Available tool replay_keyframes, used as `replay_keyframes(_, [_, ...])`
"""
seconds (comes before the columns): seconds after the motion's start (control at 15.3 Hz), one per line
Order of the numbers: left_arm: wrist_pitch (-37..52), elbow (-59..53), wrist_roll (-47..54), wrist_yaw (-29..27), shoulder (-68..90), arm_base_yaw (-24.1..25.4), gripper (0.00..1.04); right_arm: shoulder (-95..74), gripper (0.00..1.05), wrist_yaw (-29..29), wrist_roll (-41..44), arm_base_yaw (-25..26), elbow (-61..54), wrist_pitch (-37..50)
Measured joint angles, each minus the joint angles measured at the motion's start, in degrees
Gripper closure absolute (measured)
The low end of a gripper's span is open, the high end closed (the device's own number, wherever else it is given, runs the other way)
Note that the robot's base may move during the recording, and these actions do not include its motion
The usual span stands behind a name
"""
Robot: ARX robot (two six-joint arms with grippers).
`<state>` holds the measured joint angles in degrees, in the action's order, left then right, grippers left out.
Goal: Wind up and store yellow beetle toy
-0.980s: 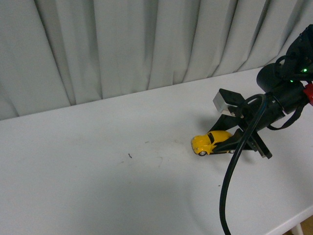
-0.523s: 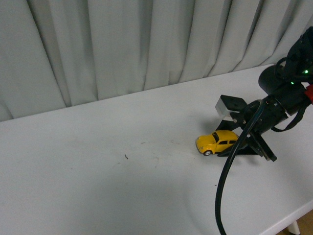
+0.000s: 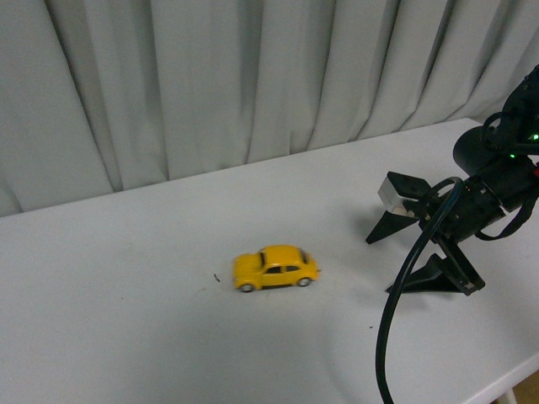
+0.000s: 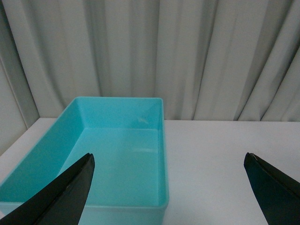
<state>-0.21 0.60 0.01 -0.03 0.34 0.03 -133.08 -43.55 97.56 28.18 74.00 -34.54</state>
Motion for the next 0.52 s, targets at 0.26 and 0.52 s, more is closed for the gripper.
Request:
replay_keyframes(0.26, [0.00, 0.00, 0.00, 0.00, 0.00, 0.00, 0.07, 0.26, 0.07, -0.68, -0.02, -0.09, -0.63, 1.05])
replay_keyframes(0.52, [0.00, 0.00, 0.00, 0.00, 0.00, 0.00, 0.07, 4.52, 0.07, -3.13, 0.20, -3.06, -5.53, 7.23])
